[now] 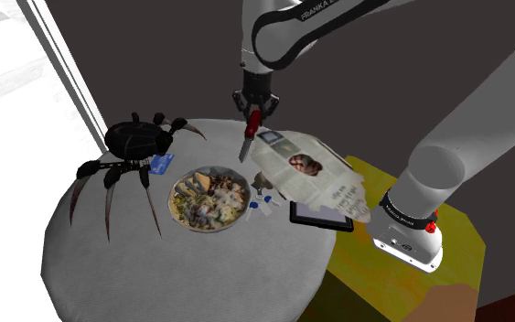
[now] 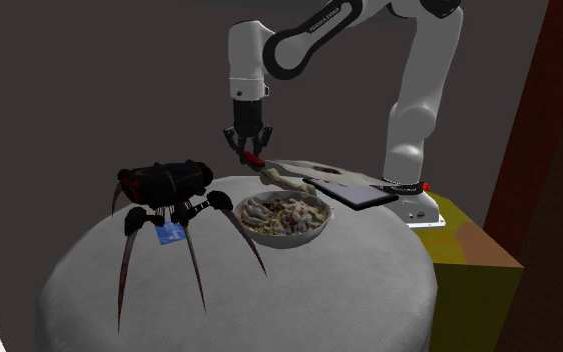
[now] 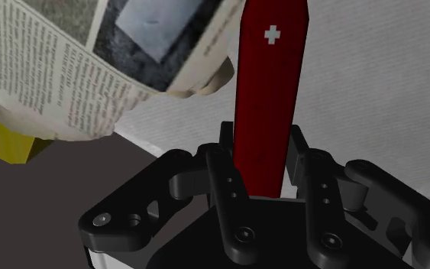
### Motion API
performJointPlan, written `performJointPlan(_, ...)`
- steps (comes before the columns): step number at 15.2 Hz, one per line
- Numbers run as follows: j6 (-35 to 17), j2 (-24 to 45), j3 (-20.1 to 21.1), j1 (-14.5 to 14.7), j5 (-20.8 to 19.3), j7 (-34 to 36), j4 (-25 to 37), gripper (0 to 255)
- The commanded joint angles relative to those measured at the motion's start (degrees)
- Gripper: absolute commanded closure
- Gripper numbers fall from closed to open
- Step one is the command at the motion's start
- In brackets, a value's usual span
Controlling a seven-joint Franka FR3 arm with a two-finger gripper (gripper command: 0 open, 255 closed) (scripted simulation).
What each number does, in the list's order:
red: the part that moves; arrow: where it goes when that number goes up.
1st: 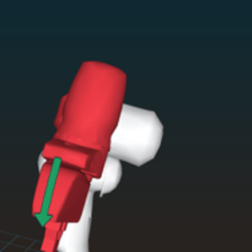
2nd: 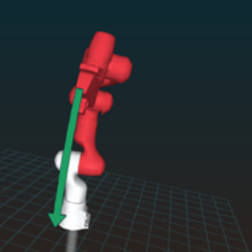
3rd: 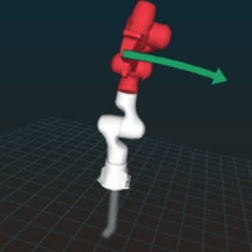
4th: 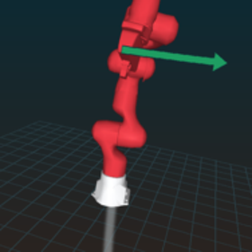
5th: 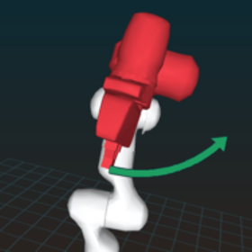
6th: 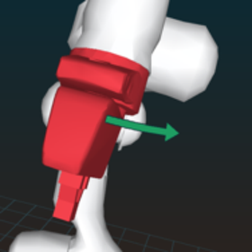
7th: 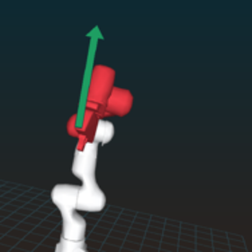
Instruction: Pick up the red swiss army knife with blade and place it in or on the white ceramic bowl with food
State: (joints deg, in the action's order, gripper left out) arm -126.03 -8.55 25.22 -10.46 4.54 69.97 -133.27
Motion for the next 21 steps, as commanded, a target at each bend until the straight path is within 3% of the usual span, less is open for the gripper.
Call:
performJointPlan(1,1.71,-1.07,-0.22,0.02,0.42,-0.39,0.68,255)
performJointPlan(16,13.28,-5.23,-1.41,0.01,1.51,-1.43,8.32,255)
performJointPlan(21,13.71,-6.16,2.92,2.97,2.89,5.21,8.31,255)
